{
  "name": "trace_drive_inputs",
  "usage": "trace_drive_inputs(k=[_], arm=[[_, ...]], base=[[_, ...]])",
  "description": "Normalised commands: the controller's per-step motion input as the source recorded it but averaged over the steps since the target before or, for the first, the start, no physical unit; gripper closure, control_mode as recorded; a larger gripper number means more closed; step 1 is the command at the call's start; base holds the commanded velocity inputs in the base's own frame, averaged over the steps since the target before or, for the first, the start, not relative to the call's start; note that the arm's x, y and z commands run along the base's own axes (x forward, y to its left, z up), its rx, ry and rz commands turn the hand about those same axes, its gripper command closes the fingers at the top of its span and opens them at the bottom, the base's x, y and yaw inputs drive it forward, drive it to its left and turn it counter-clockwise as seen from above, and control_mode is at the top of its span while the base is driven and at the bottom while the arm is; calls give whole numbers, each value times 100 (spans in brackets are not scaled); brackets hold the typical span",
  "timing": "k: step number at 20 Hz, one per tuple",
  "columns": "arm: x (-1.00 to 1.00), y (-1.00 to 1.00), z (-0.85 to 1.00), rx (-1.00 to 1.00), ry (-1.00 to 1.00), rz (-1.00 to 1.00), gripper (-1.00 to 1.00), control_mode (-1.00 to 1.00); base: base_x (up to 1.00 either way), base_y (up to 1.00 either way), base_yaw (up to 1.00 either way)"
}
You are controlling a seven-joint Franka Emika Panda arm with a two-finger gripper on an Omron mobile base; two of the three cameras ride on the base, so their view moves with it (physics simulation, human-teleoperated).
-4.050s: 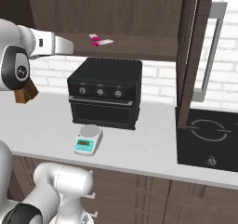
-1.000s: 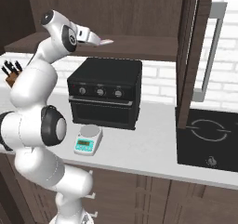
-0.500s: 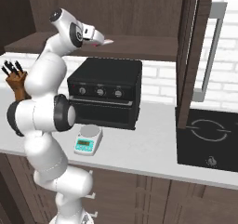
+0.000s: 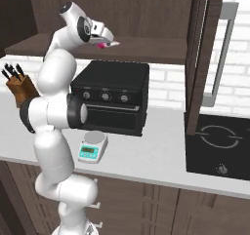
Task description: Pick the bar and place it on the digital scale for weighing, and close the cabinet.
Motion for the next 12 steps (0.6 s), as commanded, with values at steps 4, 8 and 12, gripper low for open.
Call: trace_drive_inputs(k=[4, 8, 12], arm=[[5, -17, -52, -1, 16, -5, -100, -100], [0, -3, -92, -4, 16, -2, -100, -100], [-3, -24, -100, -2, 4, 0, 100, -100]], base=[[0, 0, 0], [0, 0, 0], [0, 0, 0]])
